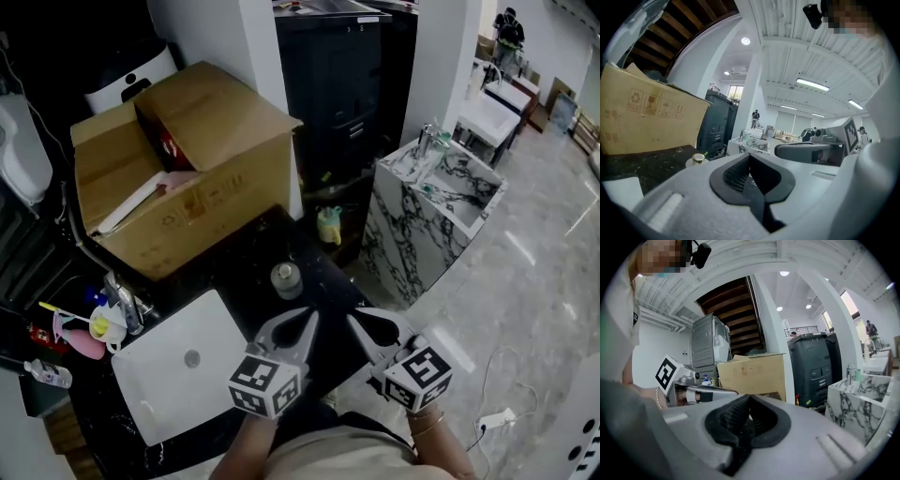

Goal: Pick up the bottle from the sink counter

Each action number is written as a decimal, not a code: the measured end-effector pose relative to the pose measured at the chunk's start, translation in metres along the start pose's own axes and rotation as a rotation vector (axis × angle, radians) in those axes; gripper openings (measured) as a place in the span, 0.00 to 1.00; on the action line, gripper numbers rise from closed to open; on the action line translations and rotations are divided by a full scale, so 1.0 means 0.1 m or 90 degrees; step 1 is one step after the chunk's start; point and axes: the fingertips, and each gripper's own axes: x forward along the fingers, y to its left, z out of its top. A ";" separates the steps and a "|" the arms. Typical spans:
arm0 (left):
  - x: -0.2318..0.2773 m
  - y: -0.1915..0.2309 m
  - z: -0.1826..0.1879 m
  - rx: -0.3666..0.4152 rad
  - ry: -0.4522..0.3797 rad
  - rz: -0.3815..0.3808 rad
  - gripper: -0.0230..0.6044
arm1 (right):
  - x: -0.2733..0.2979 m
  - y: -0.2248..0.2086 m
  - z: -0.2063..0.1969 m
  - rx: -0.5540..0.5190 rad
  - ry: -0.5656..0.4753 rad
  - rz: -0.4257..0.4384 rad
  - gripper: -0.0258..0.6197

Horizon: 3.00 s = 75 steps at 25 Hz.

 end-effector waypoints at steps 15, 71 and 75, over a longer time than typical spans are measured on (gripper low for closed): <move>0.16 0.63 -0.06 -0.062 0.000 0.016 0.04 | 0.76 -0.20 -0.04 -0.002 0.060 0.024 0.04; 0.44 1.31 -0.85 -0.069 0.178 0.192 0.39 | 1.13 -0.52 -0.62 0.088 0.140 0.180 0.04; 0.57 1.36 -0.86 -0.066 0.175 0.193 0.45 | 1.11 -0.60 -0.57 0.081 0.123 0.169 0.04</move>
